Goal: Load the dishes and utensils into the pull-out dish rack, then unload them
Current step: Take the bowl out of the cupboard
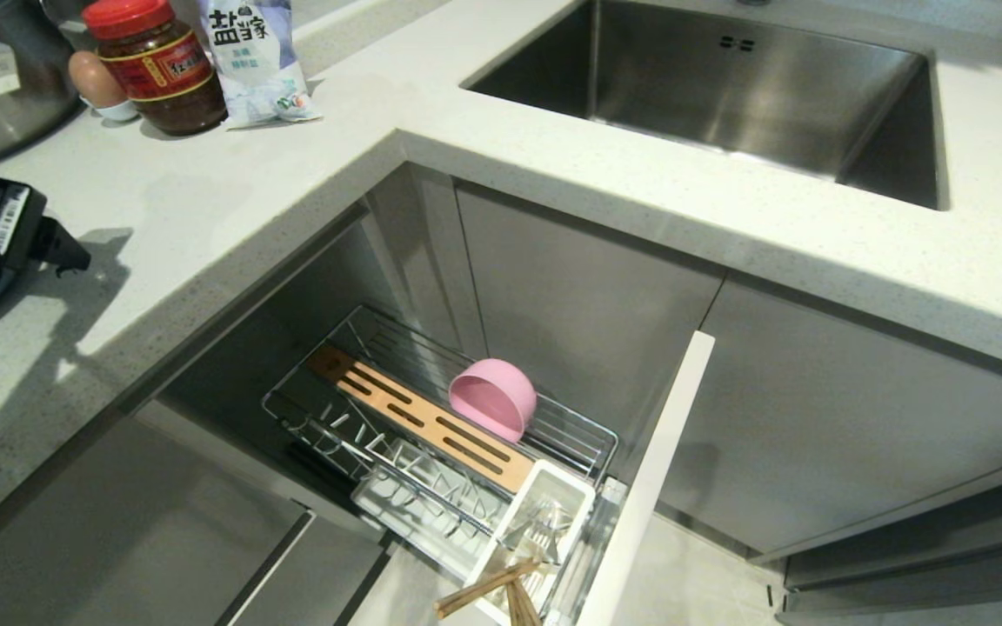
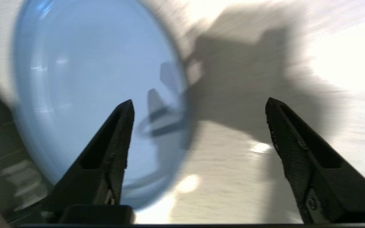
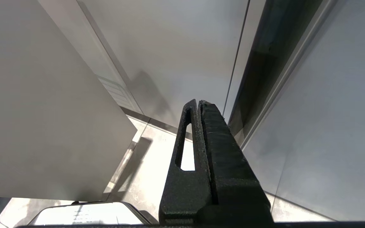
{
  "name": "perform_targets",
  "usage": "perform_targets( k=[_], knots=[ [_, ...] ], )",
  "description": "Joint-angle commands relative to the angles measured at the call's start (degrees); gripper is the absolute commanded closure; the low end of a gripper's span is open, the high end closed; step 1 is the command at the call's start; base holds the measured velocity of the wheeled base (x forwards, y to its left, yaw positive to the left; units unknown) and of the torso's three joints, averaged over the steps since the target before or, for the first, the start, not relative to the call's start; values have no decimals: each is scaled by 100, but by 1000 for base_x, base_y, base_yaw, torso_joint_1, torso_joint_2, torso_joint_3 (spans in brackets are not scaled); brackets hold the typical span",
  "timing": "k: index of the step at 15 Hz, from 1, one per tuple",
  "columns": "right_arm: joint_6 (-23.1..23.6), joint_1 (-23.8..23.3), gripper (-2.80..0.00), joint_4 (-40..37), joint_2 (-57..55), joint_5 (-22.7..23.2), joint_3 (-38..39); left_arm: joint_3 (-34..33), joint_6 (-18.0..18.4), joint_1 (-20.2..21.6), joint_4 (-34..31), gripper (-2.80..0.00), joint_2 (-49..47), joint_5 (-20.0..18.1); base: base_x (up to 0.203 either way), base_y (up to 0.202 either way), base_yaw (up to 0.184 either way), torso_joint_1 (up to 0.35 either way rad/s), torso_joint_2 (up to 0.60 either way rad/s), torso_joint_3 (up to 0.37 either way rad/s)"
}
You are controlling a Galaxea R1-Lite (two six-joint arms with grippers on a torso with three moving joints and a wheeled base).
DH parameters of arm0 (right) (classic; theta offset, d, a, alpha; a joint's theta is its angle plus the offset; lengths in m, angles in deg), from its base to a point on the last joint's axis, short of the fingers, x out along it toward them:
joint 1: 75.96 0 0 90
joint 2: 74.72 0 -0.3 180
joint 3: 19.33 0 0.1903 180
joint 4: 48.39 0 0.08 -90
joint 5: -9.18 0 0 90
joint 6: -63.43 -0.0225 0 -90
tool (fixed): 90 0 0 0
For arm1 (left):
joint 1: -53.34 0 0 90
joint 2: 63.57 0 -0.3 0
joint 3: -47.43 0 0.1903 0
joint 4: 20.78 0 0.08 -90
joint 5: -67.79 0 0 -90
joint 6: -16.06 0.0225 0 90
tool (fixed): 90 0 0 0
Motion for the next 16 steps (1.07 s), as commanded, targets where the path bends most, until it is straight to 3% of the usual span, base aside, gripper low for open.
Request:
perform_targets(
  k=[1,3,4,5,7,9,10,16],
  knots=[
    [-3,-4,0,3,24,-2,0,-246,-603,-123,271,-280,654,-611,0,0,0,0,0,0],
    [-3,-3,0,3,24,-2,0,-540,-1359,-272,623,-280,1169,-1174,0,0,0,0,0,0],
    [-3,-4,0,3,24,-7,0,-779,-1693,-394,810,-88,1472,-1446,0,0,0,0,0,0],
    [-3,-3,0,3,24,-1,0,-1115,-1961,-517,996,0,1770,-1657,0,0,0,0,0,0],
    [-3,-4,0,3,24,-5,0,-1730,-2552,-802,1764,0,2170,-1867,0,0,0,0,0,0],
    [-3,-4,0,3,24,0,0,-2136,-2921,-1167,2750,0,2330,-1903,0,0,0,0,0,0],
    [-3,-4,0,3,24,-7,0,-2238,-3283,-1227,3021,0,2309,-1893,0,0,0,0,0,0],
    [-3,-3,0,3,24,-1,0,-2433,-3428,-1480,3167,0,1945,-1707,0,0,0,0,0,0]
  ],
)
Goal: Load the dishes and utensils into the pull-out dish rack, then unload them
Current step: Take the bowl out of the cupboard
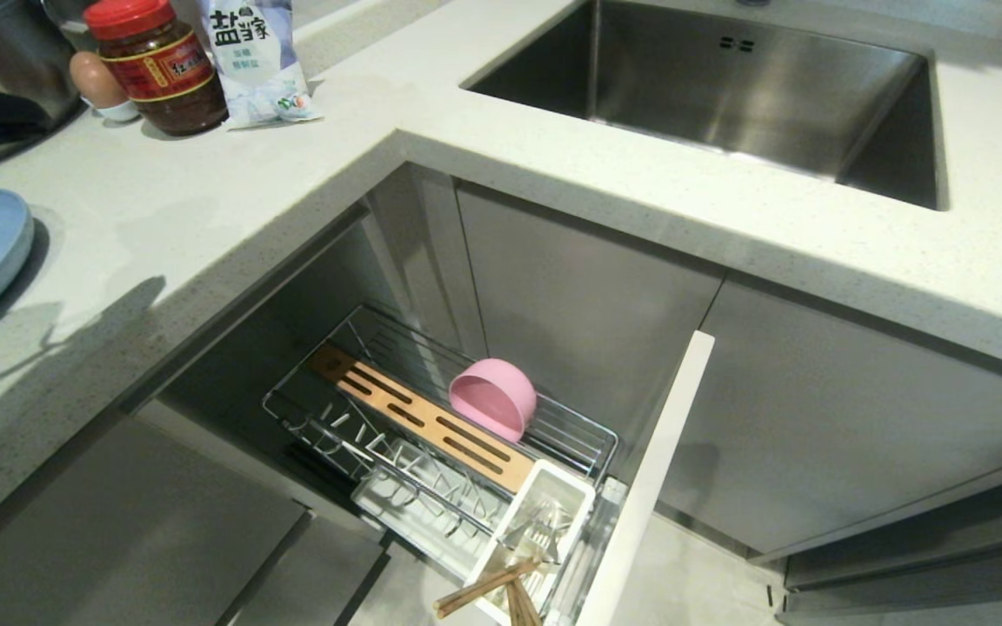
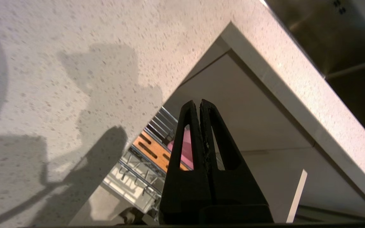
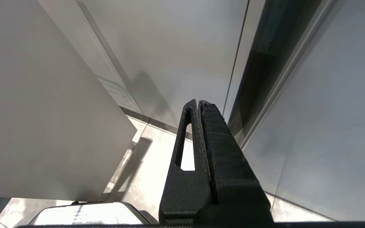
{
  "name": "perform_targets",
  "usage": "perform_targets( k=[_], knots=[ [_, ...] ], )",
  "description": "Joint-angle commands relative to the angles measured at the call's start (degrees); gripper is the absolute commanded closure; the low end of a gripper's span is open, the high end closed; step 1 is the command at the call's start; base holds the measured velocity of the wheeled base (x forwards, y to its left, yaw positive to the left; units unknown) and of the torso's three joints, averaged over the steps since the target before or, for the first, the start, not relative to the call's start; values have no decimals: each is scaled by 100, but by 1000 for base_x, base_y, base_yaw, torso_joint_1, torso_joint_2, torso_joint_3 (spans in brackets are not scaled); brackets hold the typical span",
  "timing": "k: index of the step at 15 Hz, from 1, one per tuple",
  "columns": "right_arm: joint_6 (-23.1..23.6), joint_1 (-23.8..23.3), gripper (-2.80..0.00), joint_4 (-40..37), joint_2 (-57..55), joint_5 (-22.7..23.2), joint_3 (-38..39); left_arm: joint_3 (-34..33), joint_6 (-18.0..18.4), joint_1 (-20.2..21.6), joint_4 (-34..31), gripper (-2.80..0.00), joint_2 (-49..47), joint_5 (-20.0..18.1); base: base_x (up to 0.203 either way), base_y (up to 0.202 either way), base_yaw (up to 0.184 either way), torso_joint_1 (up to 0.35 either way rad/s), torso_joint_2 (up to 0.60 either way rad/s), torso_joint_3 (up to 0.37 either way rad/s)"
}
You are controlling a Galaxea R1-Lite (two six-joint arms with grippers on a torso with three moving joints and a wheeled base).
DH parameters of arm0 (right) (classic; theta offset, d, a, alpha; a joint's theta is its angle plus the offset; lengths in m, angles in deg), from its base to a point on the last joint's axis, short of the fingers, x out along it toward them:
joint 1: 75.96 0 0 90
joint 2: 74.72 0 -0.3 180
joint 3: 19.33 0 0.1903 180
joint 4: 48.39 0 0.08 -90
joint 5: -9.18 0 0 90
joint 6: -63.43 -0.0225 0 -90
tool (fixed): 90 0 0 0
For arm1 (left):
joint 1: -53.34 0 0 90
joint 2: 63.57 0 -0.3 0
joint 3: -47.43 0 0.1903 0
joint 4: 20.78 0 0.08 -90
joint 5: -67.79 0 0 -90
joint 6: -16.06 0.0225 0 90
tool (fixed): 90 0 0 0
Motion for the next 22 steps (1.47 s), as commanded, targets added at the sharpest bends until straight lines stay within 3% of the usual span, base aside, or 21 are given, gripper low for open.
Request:
perform_targets(
  k=[1,4,8,12,15,17,22],
  knots=[
    [-2,1,0,3,24,3,0,-105,-13,-136,-7,0,-109,73,0,0,0,0,0,0],
    [-2,2,0,3,24,-1,0,-300,-41,-373,13,0,-337,79,0,0,0,0,0,0],
    [-2,2,0,3,24,3,0,-694,-419,-1023,322,0,-742,246,0,0,0,0,0,0],
    [-2,2,0,3,24,3,0,-942,-993,-2174,381,0,-1070,961,0,0,0,0,0,0],
    [-2,7,0,3,24,2,0,-1327,-1431,-2805,820,0,-1511,1540,0,0,0,0,0,0],
    [-2,6,0,3,24,3,0,-1577,-1478,-2964,1193,0,-1728,1896,0,0,0,0,0,0],
    [-2,9,0,3,24,3,0,-1933,-1480,-2909,1912,0,-2542,2498,0,0,0,0,0,0]
  ],
)
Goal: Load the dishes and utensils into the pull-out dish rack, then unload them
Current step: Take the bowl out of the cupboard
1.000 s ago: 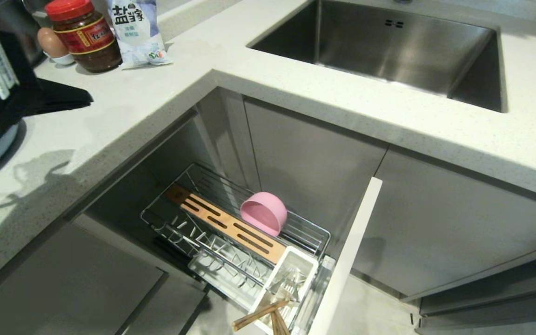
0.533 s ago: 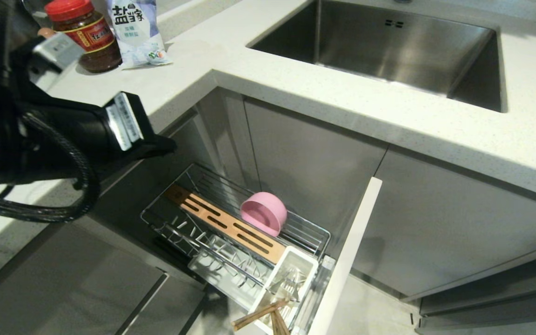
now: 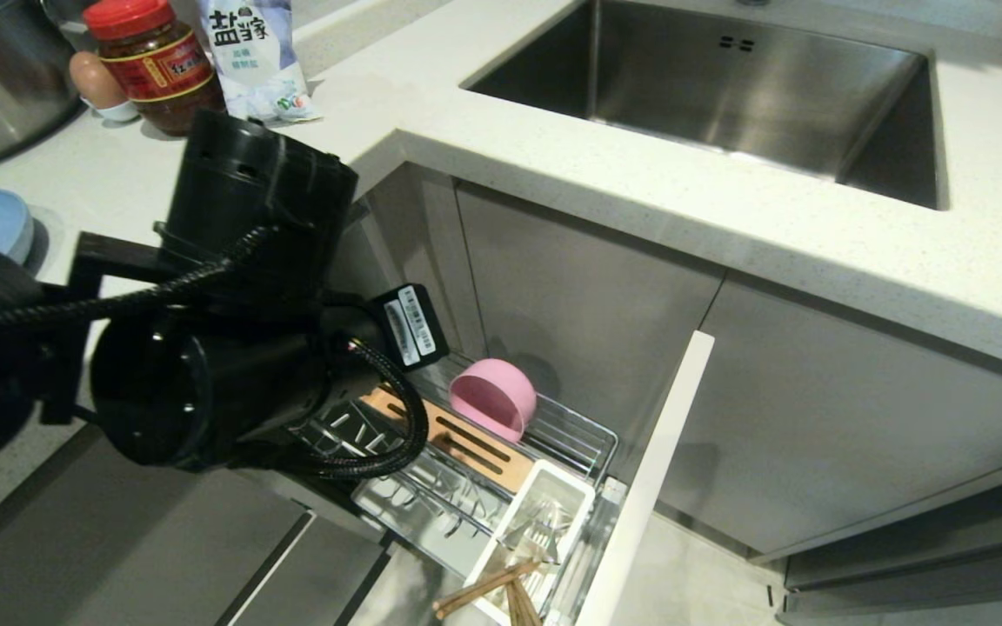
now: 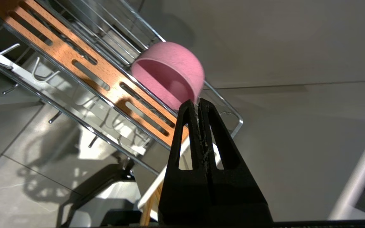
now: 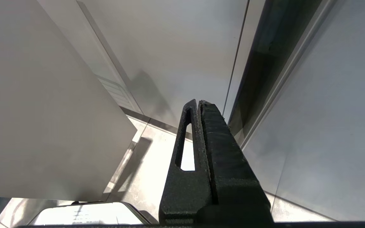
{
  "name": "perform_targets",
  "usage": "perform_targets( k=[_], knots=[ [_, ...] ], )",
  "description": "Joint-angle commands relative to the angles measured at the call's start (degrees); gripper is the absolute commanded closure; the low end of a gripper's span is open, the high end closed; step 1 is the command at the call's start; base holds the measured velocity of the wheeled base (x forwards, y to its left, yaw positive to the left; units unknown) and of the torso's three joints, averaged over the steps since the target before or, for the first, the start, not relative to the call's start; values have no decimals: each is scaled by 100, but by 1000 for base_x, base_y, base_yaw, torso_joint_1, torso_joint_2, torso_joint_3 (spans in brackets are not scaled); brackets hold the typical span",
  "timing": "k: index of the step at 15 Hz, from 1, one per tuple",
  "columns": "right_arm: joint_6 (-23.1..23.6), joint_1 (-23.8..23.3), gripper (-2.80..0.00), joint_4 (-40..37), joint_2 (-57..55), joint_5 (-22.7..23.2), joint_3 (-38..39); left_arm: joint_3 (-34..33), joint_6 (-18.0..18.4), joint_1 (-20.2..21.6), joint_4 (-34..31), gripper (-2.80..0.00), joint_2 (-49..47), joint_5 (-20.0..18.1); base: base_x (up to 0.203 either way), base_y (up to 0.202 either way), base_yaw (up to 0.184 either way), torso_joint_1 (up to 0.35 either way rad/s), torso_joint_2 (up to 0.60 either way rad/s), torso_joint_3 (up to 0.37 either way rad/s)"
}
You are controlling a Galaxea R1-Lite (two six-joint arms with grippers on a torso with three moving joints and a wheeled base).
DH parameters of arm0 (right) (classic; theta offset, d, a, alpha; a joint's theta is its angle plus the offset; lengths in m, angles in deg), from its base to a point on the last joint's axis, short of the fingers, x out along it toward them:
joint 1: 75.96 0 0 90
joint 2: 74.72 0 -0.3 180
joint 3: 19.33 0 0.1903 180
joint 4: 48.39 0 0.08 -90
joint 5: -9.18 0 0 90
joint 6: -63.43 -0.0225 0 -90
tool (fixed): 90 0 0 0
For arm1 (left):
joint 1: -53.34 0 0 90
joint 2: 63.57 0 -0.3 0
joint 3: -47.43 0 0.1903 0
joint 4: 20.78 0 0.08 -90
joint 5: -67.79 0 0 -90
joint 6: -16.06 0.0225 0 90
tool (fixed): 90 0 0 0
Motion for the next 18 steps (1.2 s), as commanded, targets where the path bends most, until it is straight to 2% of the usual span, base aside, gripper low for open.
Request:
perform_targets(
  k=[1,3,4,7,10,13,18],
  knots=[
    [-2,1,0,5,24,0,0,-103,-26,174,212,0,-571,94,0,0,0,0,0,0],
    [-2,1,0,5,24,1,0,-108,-29,409,348,0,-881,-35,0,0,0,0,0,0],
    [-2,10,0,5,24,-2,0,-119,-42,428,387,-280,-1027,-132,0,0,0,0,0,0],
    [-2,1,0,5,24,1,0,-123,-305,446,474,-280,-1370,-494,0,0,0,0,0,0],
    [-2,1,0,5,24,-5,0,-170,-379,447,698,-280,-1607,-866,0,0,0,0,0,0],
    [-2,2,0,5,24,-1,0,-205,-354,632,1047,-280,-1815,-1341,0,0,0,0,0,0],
    [-2,8,0,5,24,-1,0,-131,-198,756,1489,-280,-2177,-1589,0,0,0,0,0,0]
  ],
)
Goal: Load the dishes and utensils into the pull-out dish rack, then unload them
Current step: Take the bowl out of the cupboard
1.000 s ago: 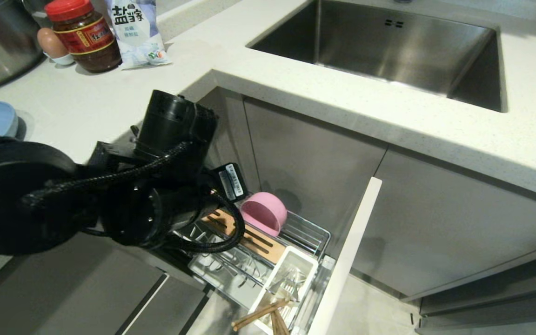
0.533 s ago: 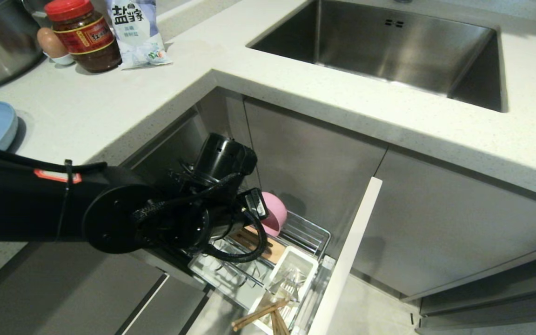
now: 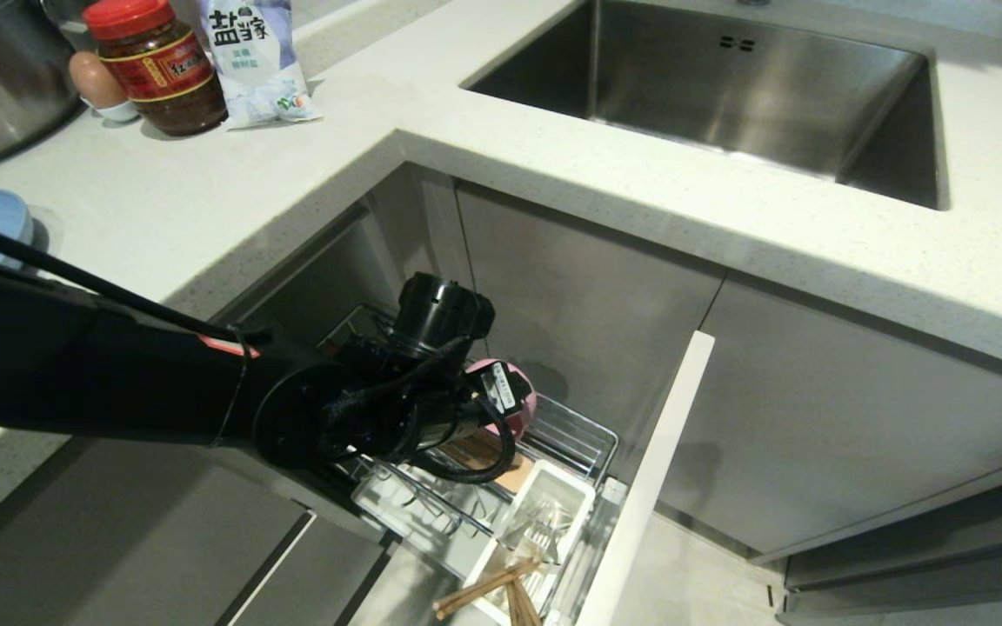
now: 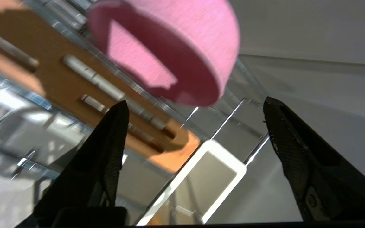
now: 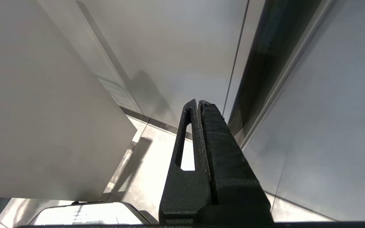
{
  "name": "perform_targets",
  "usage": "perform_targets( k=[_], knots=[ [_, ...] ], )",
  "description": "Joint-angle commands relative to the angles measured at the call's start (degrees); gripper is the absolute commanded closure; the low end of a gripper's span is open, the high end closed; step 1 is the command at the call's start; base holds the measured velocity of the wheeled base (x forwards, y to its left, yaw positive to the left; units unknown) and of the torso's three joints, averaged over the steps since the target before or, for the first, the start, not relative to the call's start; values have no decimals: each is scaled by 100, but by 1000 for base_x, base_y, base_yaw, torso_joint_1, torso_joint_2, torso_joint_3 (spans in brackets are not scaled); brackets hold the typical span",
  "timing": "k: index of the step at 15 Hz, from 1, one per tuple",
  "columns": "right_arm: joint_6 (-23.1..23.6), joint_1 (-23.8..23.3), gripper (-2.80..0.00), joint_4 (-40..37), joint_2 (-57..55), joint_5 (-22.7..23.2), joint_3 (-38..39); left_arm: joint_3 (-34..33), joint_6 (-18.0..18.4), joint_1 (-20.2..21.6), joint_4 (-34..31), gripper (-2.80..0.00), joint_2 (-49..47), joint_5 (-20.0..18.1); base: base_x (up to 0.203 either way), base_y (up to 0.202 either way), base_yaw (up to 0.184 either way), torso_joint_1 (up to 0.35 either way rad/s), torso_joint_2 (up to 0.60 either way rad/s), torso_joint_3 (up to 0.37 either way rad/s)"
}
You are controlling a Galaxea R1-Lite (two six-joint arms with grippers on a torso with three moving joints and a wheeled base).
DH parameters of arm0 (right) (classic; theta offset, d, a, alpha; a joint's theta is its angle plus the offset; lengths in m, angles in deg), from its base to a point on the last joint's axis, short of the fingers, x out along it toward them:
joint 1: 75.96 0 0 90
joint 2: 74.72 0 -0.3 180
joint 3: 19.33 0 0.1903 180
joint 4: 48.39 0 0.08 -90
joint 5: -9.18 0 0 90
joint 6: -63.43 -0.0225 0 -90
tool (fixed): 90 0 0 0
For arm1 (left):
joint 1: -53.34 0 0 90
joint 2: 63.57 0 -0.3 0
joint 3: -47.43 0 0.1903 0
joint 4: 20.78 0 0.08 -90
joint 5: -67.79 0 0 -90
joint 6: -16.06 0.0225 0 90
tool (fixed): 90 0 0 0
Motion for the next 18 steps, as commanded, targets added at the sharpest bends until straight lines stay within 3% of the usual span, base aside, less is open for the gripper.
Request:
perform_targets(
  k=[1,11,18],
  knots=[
    [-2,6,0,2,24,0,0,-35,127,14,121,-280,-199,12,0,0,0,0,0,0],
    [-2,7,0,2,24,-2,0,277,714,-53,568,-280,-515,1,0,0,0,0,0,0],
    [-2,8,0,2,24,-2,0,277,746,-152,581,-280,-509,74,0,0,0,0,0,0]
  ],
)
